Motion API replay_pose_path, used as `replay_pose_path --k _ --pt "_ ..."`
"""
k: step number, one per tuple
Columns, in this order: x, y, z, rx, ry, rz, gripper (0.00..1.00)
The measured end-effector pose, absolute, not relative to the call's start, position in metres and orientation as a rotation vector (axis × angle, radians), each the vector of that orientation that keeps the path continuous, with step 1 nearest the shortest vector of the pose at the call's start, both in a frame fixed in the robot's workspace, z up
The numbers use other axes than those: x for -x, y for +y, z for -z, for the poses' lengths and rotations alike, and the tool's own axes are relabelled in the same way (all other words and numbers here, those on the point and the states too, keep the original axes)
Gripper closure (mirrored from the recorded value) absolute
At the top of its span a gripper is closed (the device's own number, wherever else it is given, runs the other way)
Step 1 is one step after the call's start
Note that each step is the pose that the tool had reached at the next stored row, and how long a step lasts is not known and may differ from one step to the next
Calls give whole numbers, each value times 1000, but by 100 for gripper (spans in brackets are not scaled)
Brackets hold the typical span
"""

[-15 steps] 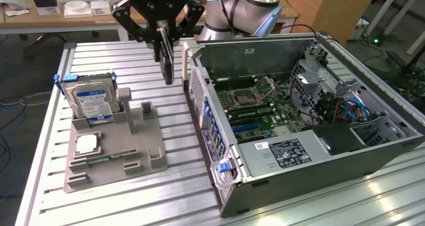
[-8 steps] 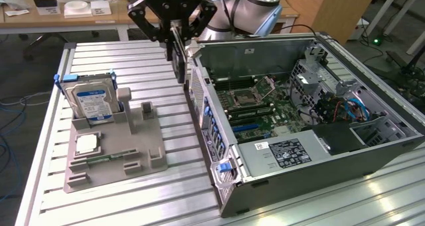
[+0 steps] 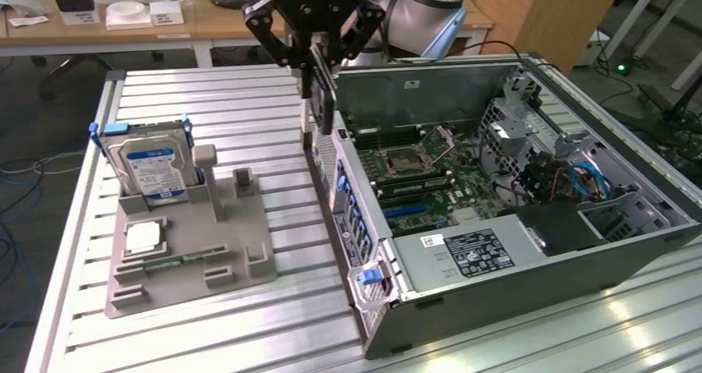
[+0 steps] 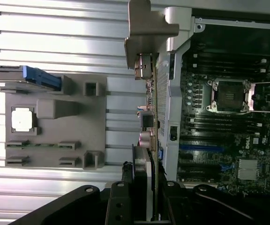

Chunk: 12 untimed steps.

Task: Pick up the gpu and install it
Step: 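Pick up the gpu and move the gpu toward the slot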

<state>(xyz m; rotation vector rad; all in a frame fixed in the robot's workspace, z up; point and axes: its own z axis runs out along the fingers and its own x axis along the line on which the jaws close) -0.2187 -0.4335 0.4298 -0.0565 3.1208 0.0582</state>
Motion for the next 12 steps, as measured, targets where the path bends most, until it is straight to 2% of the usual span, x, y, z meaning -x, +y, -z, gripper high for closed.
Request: replay_pose_path --k 12 --pt "182 -434 -430 56 3121 -58 72"
